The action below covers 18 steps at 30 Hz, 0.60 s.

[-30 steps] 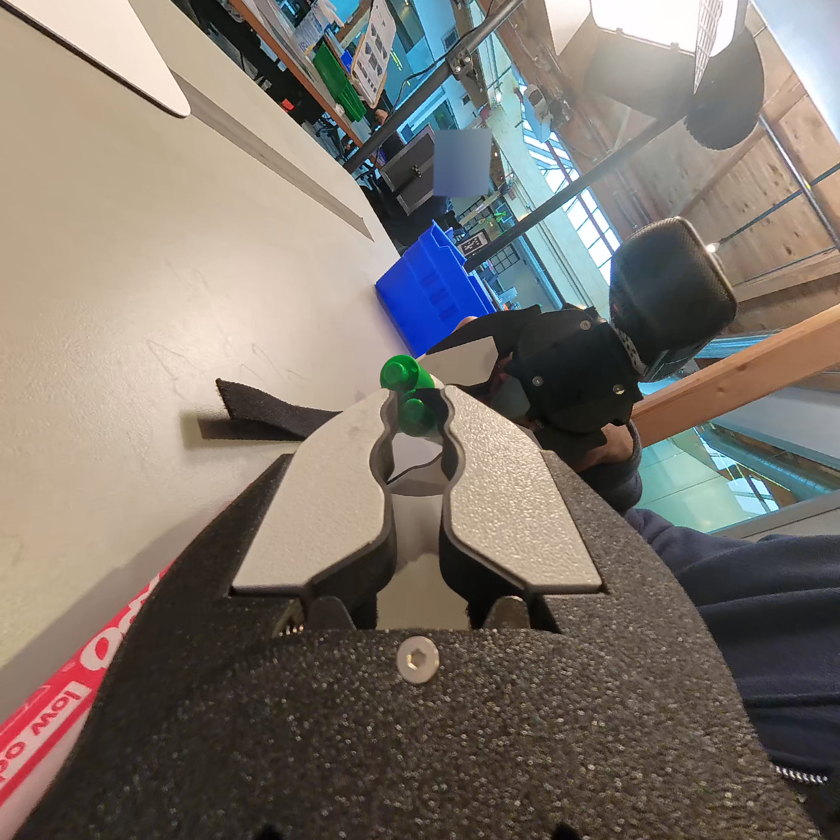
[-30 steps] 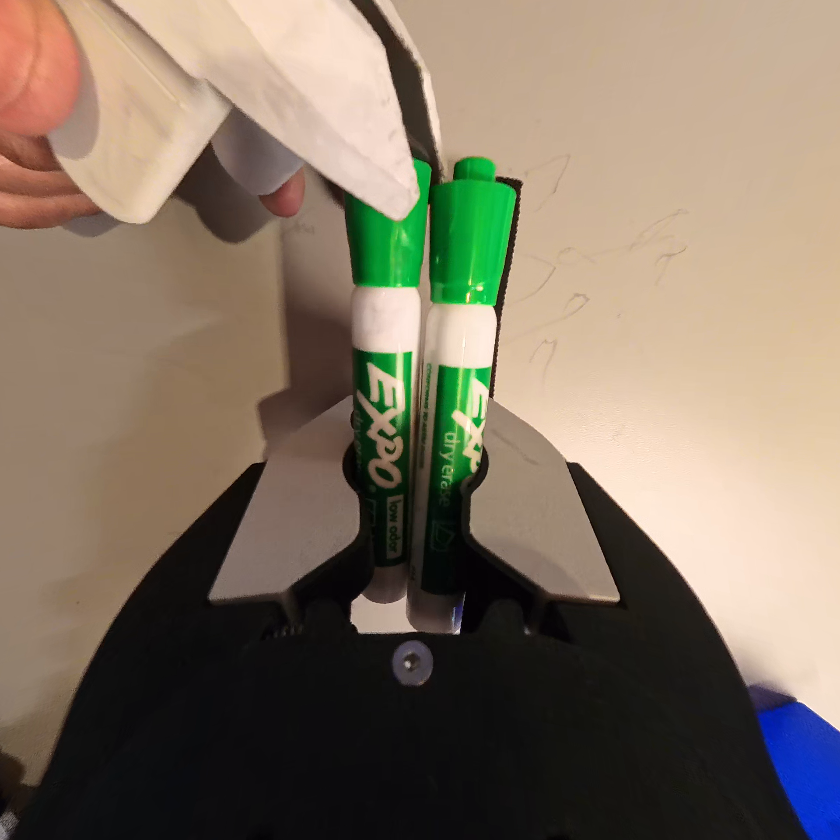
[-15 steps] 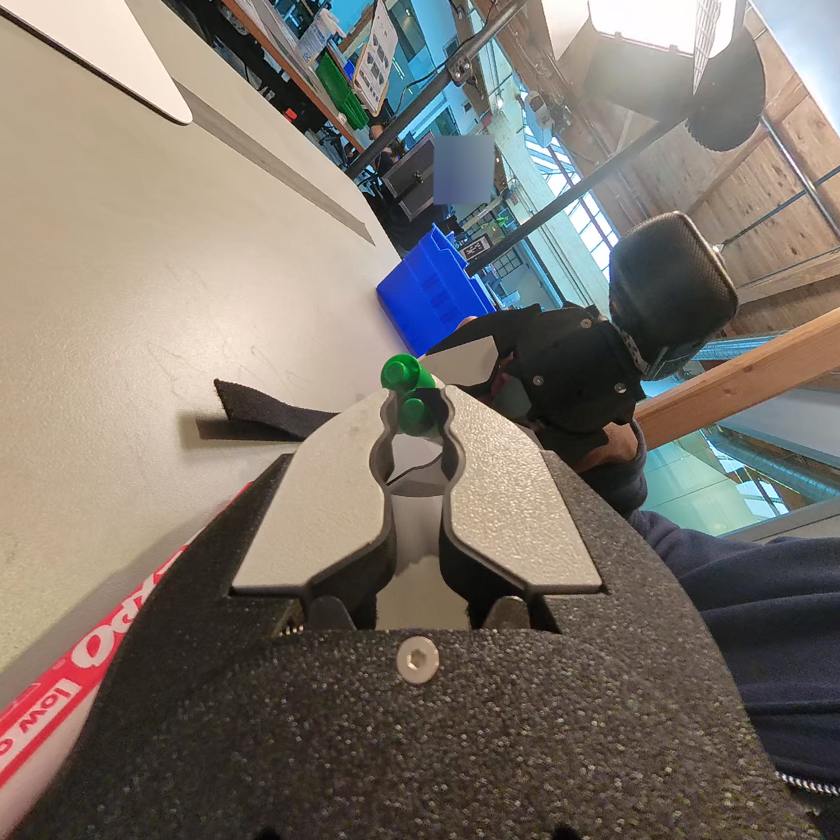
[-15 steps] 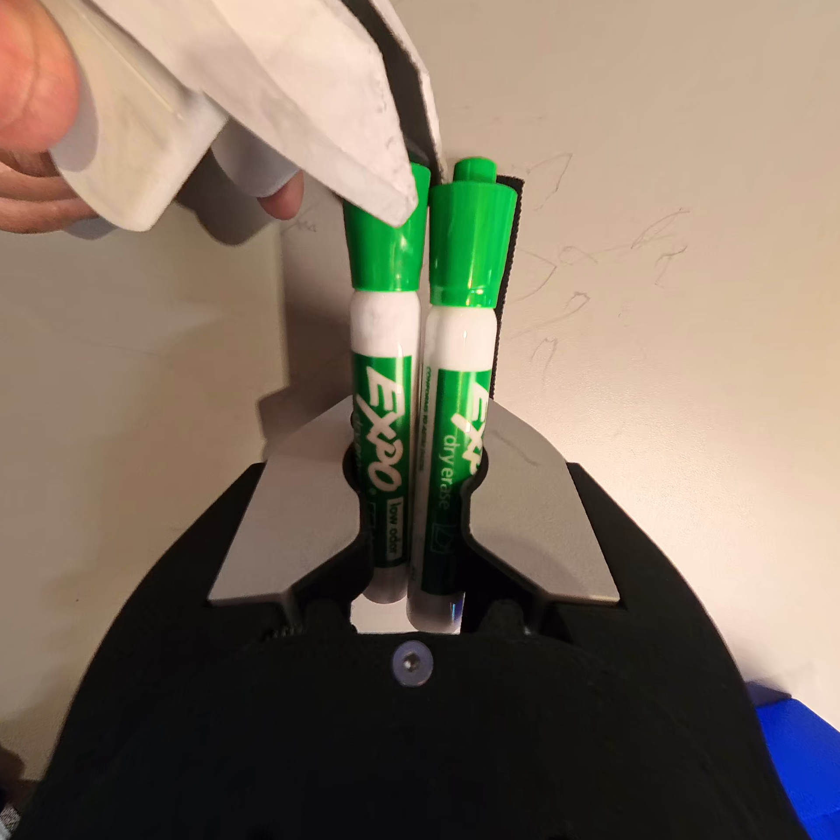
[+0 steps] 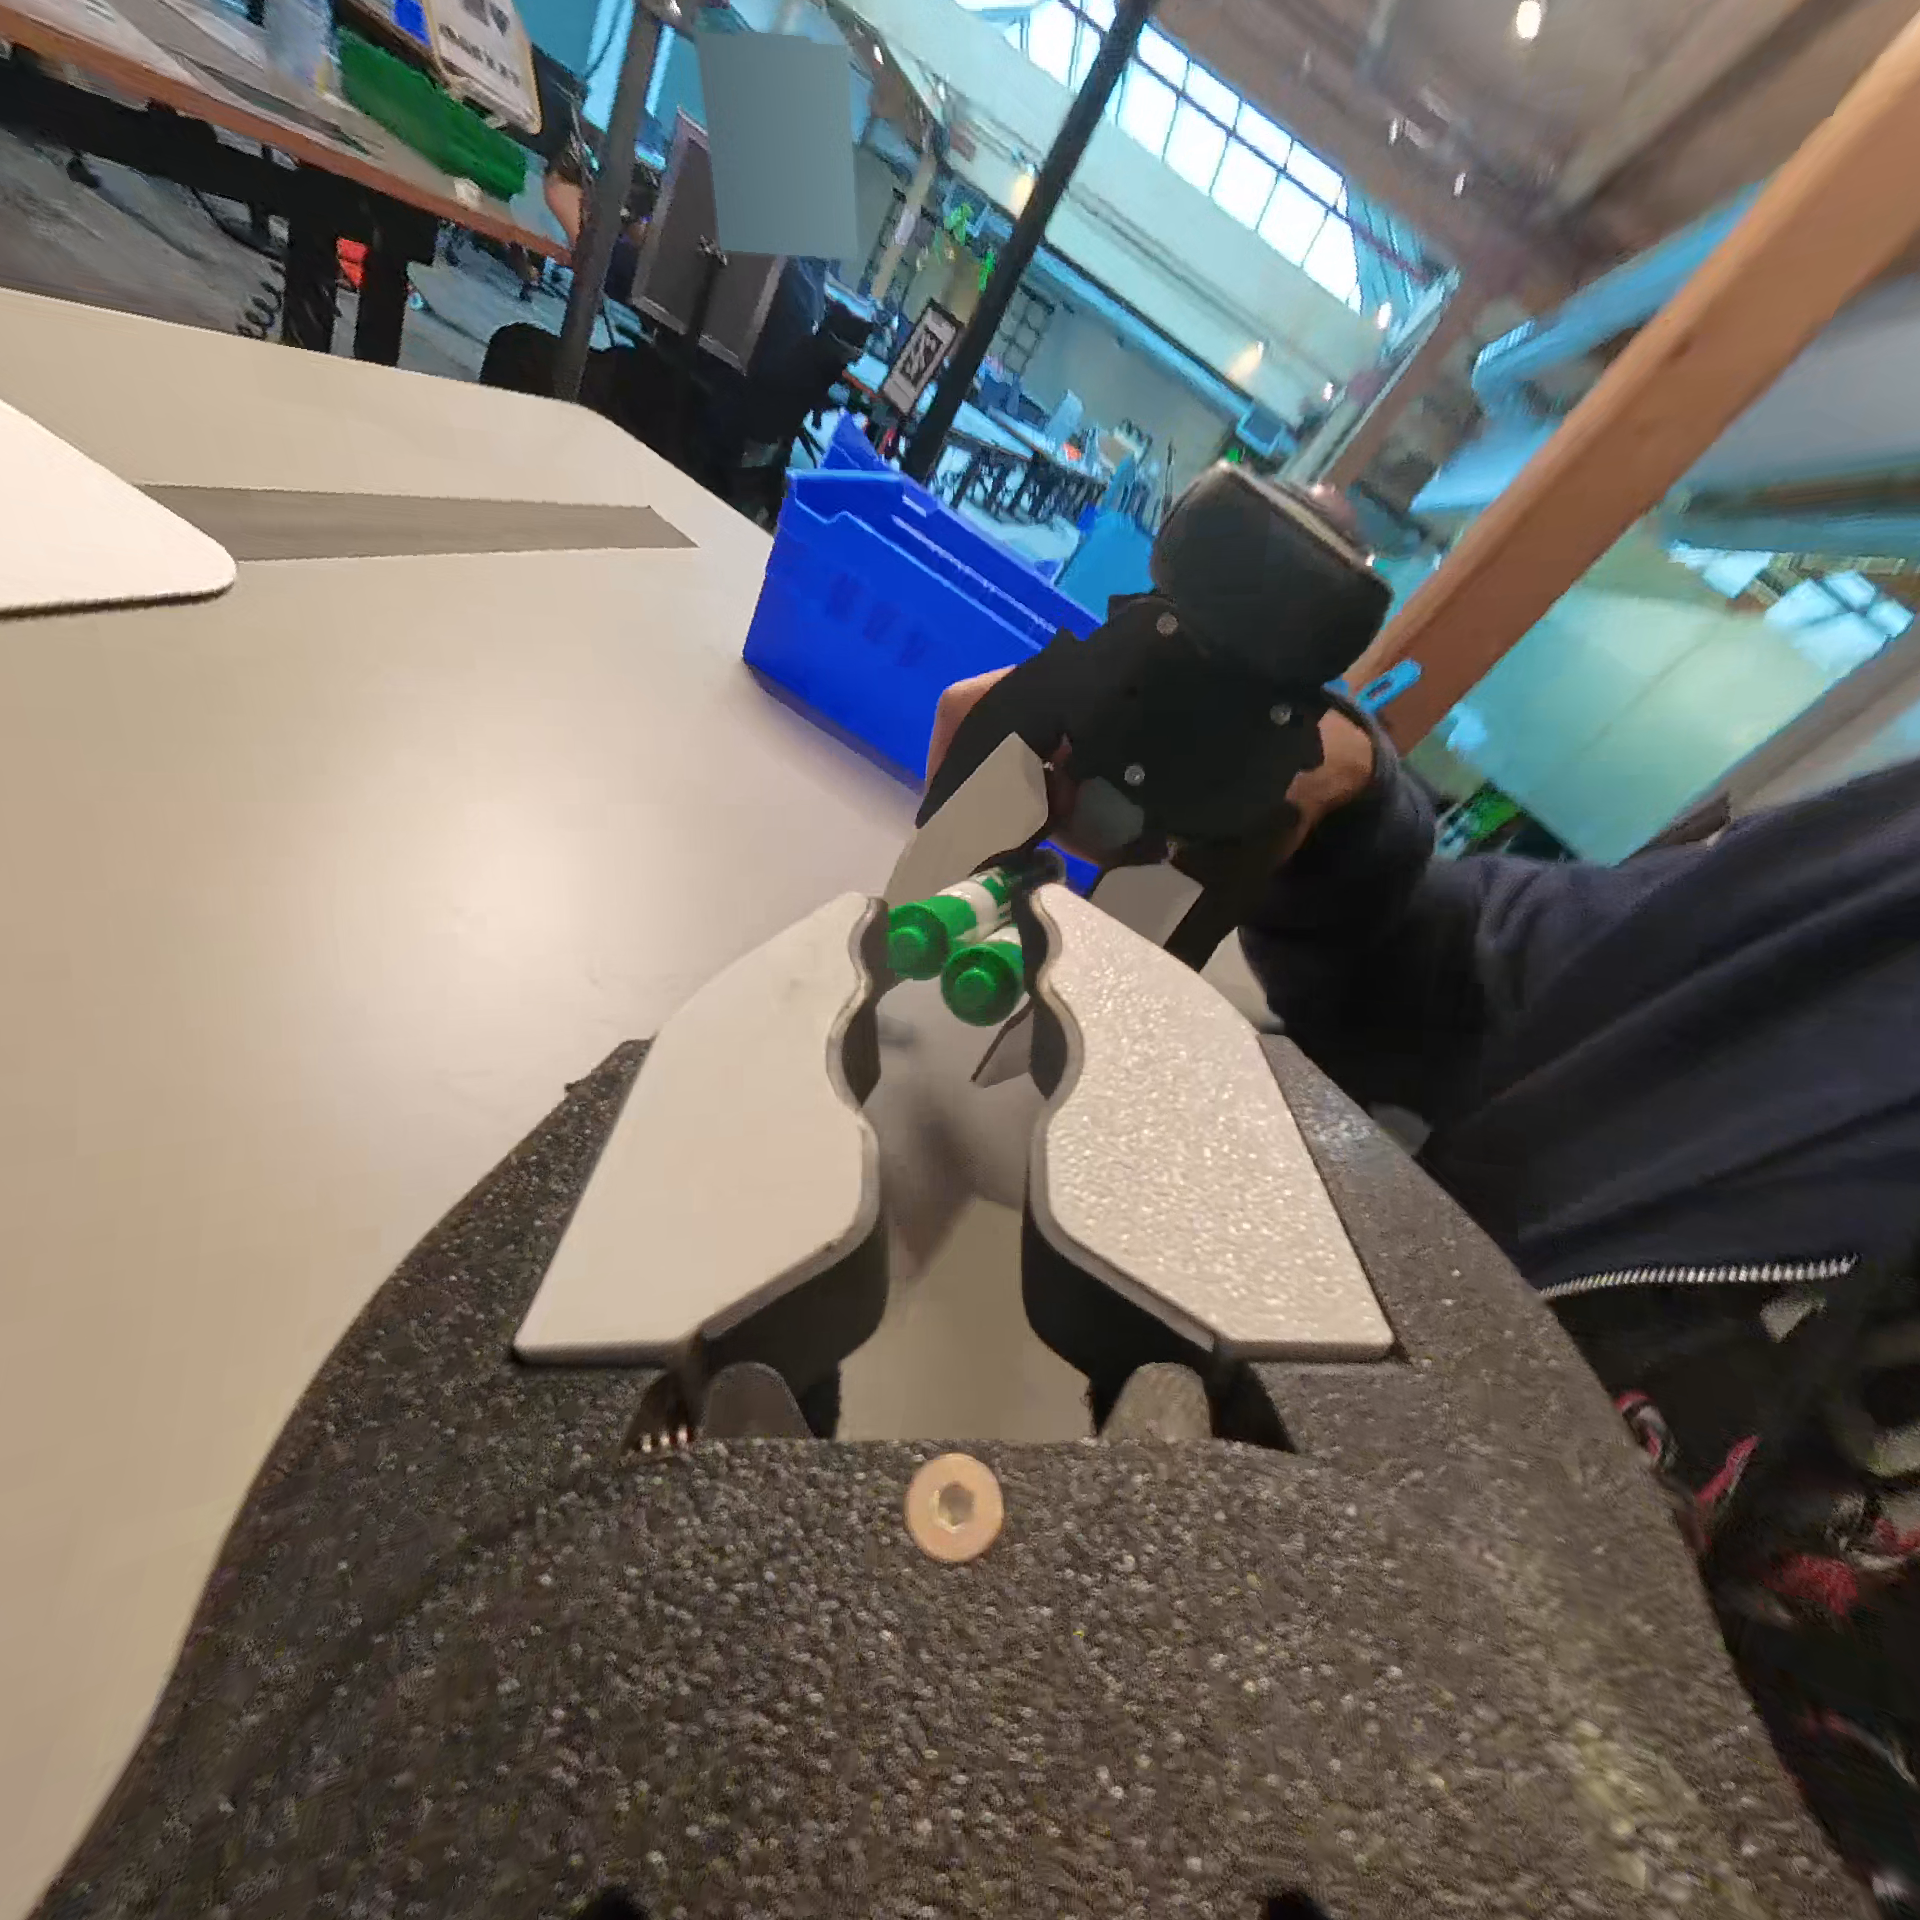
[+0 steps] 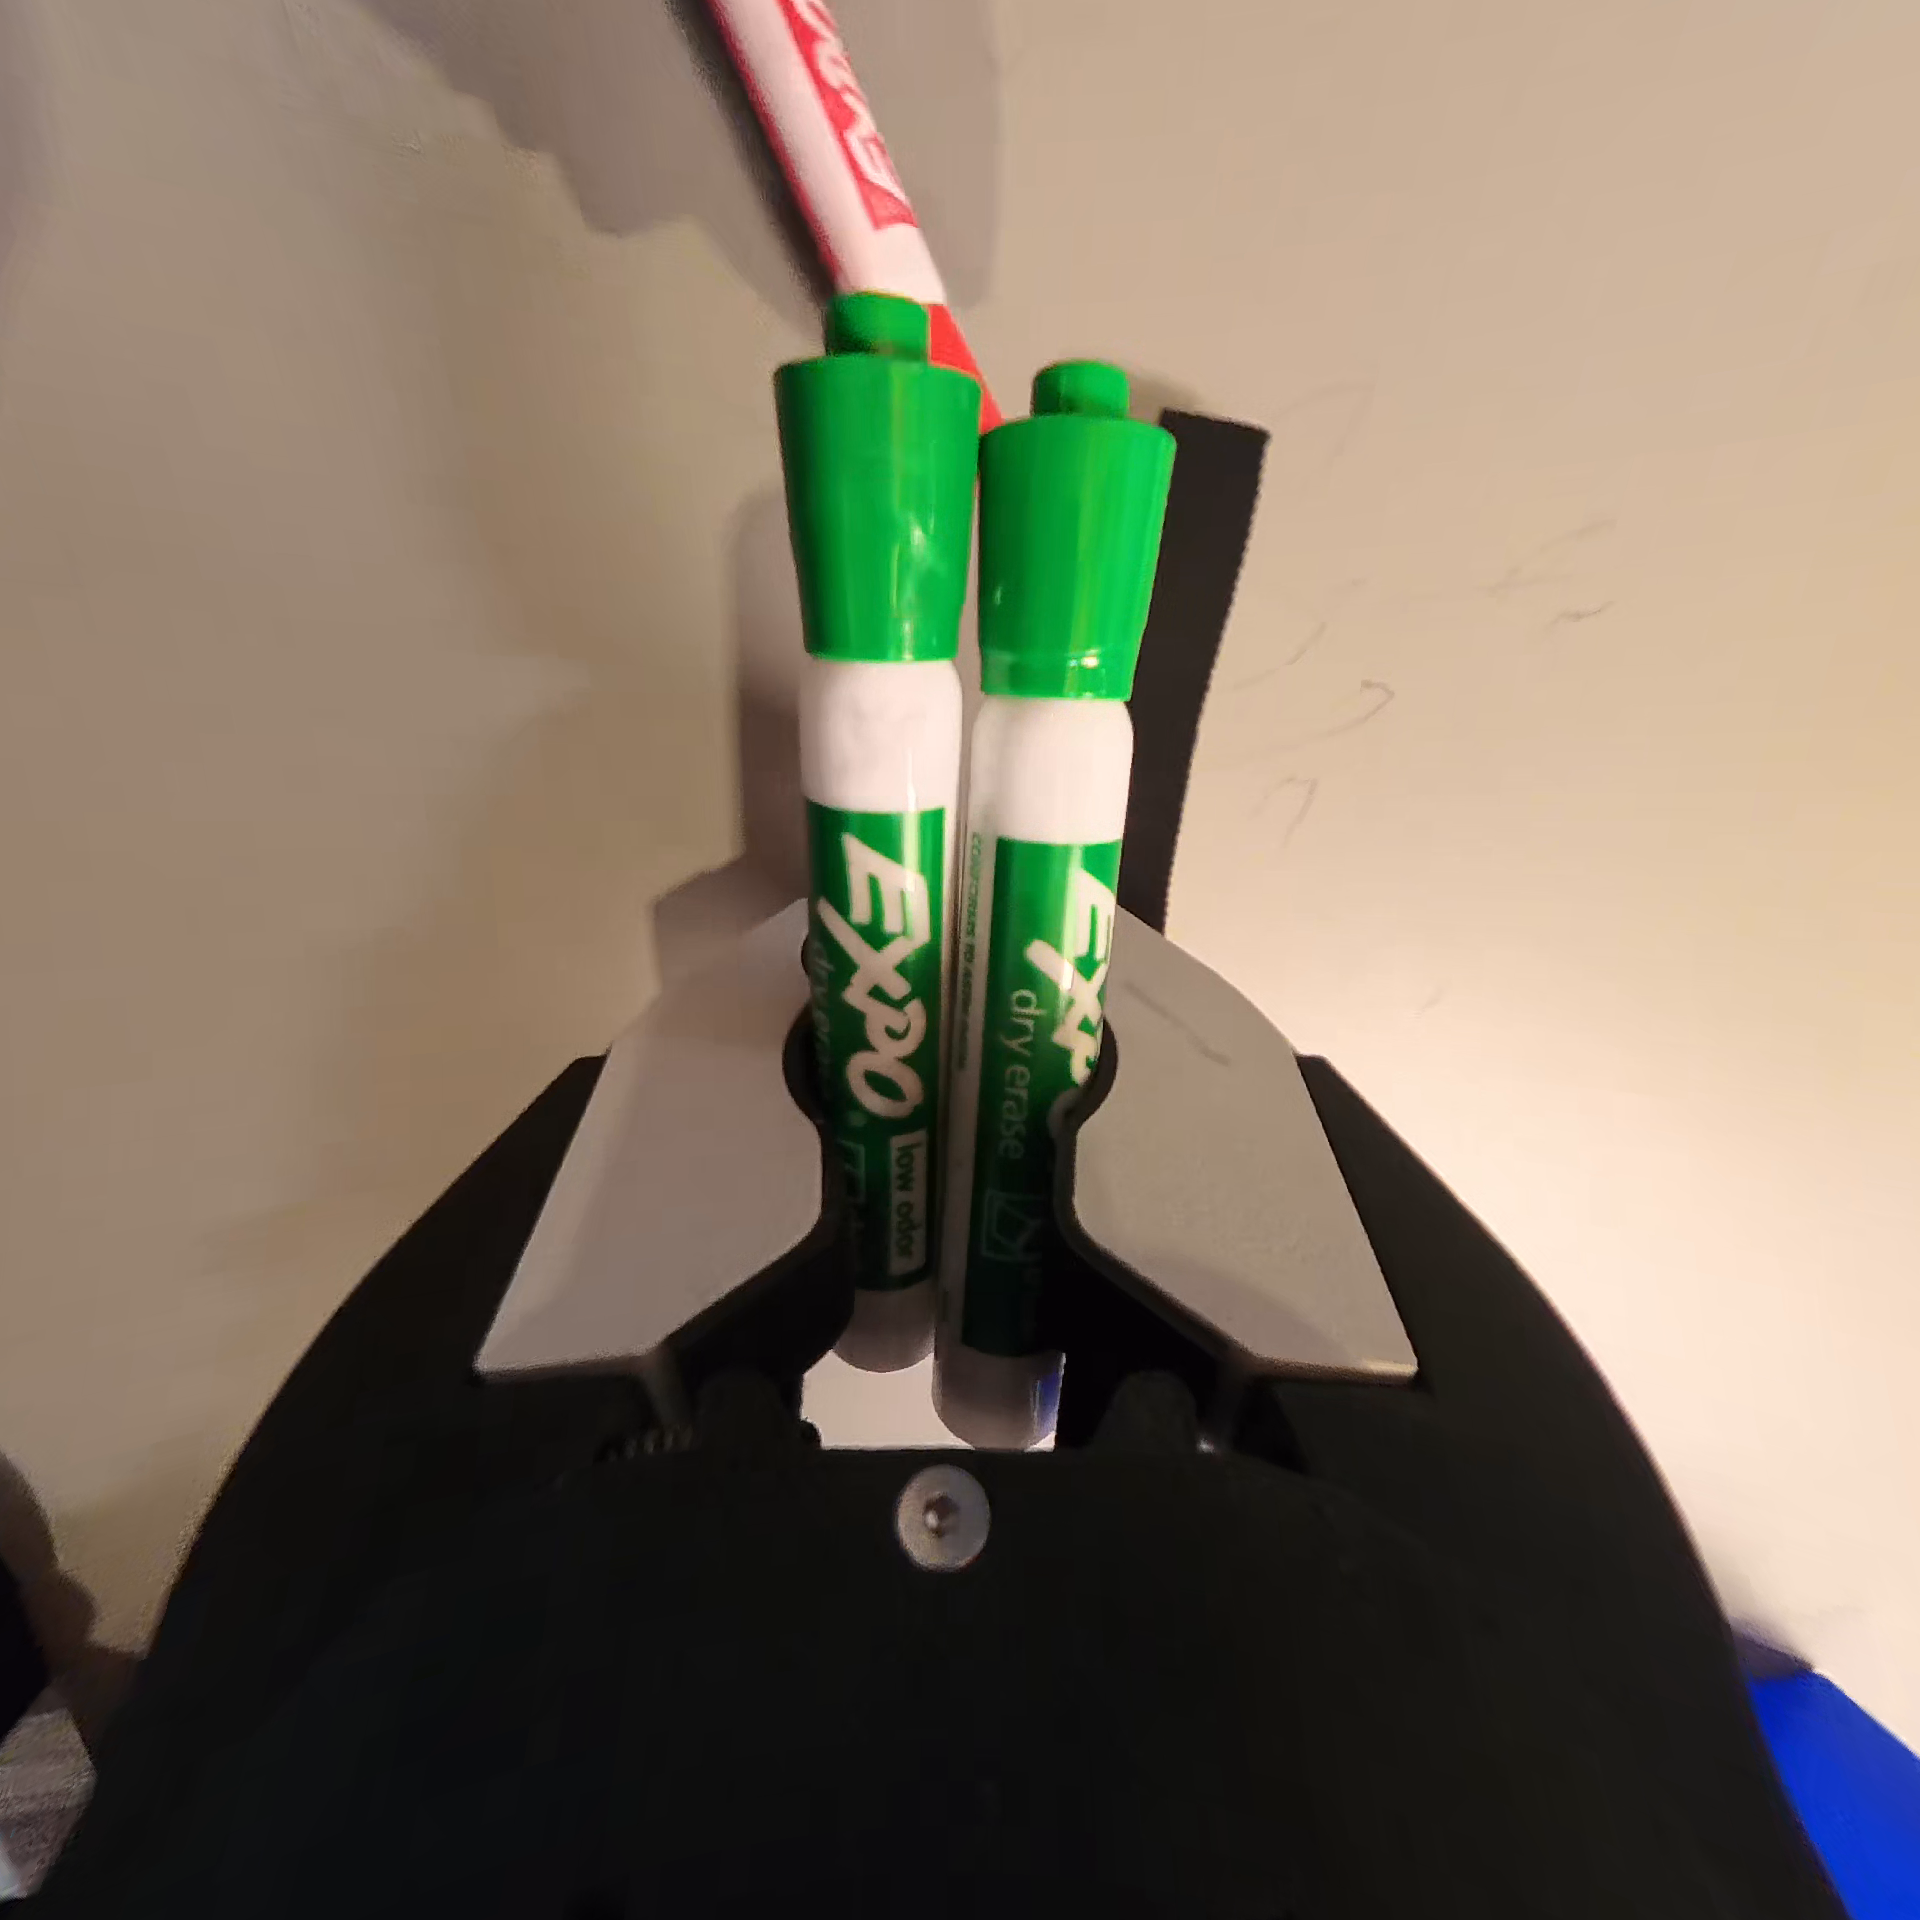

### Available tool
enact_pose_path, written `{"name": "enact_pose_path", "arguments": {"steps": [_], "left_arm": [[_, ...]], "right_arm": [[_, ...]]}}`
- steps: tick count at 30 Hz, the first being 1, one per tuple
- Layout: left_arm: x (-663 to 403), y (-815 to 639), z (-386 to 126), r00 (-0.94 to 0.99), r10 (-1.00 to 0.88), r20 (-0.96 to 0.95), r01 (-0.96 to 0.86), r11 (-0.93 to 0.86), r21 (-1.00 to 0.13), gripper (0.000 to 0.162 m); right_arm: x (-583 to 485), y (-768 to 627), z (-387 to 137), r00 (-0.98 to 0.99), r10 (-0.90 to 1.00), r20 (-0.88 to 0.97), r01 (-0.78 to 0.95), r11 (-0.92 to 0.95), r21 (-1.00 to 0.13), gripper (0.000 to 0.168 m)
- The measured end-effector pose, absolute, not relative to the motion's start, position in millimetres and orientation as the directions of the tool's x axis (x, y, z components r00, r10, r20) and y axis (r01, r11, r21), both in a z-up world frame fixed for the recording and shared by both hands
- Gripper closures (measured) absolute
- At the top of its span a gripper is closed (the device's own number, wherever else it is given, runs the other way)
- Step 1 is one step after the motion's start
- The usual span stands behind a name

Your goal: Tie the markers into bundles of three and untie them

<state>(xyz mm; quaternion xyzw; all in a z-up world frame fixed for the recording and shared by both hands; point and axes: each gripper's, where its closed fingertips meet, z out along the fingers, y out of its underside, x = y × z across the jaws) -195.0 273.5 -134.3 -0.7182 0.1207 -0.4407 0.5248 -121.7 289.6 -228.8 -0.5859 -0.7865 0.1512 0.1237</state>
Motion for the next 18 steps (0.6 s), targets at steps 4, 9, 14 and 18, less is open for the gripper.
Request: {"name": "enact_pose_path", "arguments": {"steps": [4,9,14,18], "left_arm": [[-186.0,268.7,-142.2,0.543,-0.619,0.567,0.268,-0.512,-0.816,0.136],[-177.1,269.9,-158.4,0.464,-0.522,0.716,0.332,-0.647,-0.687,0.132],[-168.5,268.1,-164.8,0.421,-0.476,0.772,0.350,-0.700,-0.623,0.129],[-162.6,268.1,-168.2,0.384,-0.437,0.813,0.373,-0.732,-0.570,0.120]], "right_arm": [[-122.8,287.3,-226.2,-0.292,0.956,0.037,0.879,0.283,-0.384,0.127],[-124.1,287.2,-223.4,-0.294,0.954,0.059,0.874,0.294,-0.387,0.127],[-123.9,288.2,-227.8,-0.296,0.952,0.073,0.880,0.301,-0.367,0.127],[-124.5,287.7,-230.6,-0.297,0.952,0.067,0.882,0.301,-0.364,0.126]]}}
